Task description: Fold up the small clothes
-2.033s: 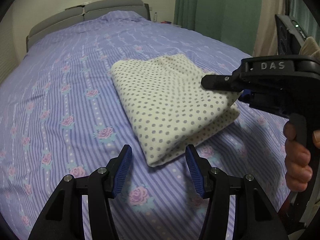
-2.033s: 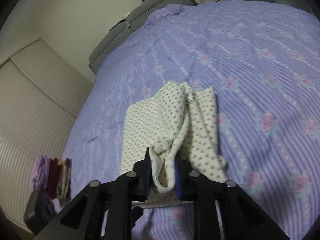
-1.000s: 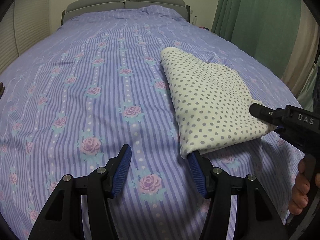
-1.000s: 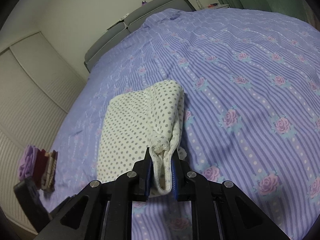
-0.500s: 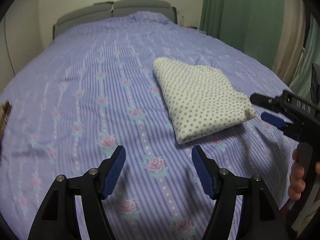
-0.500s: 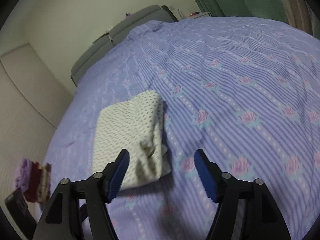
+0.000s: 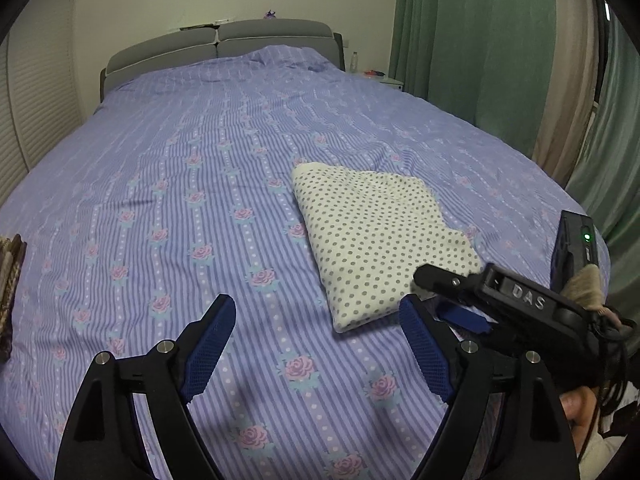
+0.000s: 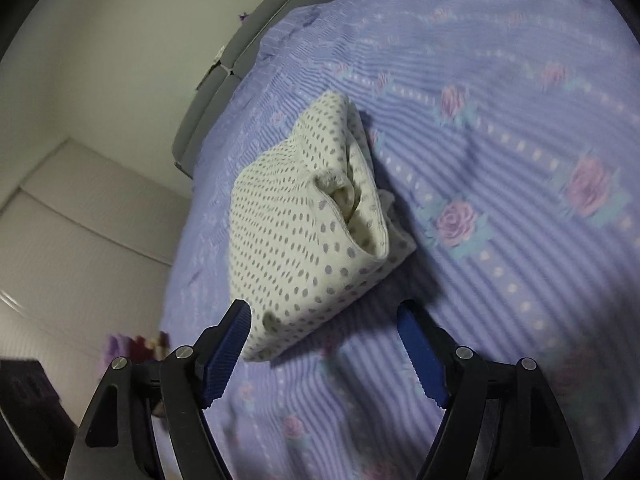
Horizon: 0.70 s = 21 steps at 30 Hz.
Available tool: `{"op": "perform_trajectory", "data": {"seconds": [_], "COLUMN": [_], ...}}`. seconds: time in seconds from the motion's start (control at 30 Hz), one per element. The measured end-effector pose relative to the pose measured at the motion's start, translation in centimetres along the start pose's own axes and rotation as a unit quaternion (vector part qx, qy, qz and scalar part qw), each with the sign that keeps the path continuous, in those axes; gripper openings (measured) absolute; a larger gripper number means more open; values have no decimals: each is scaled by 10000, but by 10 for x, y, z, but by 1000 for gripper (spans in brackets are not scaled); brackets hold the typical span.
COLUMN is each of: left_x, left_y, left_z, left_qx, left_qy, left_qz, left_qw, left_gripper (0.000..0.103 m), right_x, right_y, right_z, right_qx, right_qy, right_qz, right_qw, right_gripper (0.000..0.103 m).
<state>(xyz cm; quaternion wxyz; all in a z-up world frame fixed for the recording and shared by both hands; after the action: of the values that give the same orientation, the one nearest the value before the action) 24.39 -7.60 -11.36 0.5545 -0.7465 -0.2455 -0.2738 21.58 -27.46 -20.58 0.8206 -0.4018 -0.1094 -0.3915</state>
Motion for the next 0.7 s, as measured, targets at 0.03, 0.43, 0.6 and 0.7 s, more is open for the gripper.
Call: {"op": "perform_trajectory", "data": {"seconds": [0.03,0.43,0.6,0.7], "left_x": [0,25,49,66], "left_y": [1,32,64,90], "left_z": [1,8,2,1], "left_qx": [8,-340,-732,-890], "left_qy": [14,-160,4,-55], "left_qz": [4,139,306,536], "left_qw": [10000,9992,9969,9946], "left_gripper": [84,84,85,85], "right_x": [0,26,28,24], "right_y": [3,19,19,15], "right_z": [-1,-9,-13,-13], "right_qx": [6,-39,-90,-172], "right_qy": [44,489,613,576], "right_qz": [-47,-507,-522,-513], "right_qw": [10000,9975,9967,9969], "right_gripper": [76,69,63,62]}}
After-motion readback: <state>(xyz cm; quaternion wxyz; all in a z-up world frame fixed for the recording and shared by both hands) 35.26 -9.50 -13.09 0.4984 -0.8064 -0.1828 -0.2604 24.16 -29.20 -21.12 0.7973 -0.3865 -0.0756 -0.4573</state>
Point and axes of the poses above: each gripper's, at about its wrist camera, not at the fingertips, and y roughly the way its jaws point, z to its left, x to its top, the point moved 5 cm from there along y, roughly the way its jaws point, and after that the axes turned 15 degrees about -y, right-handed, at the moved point
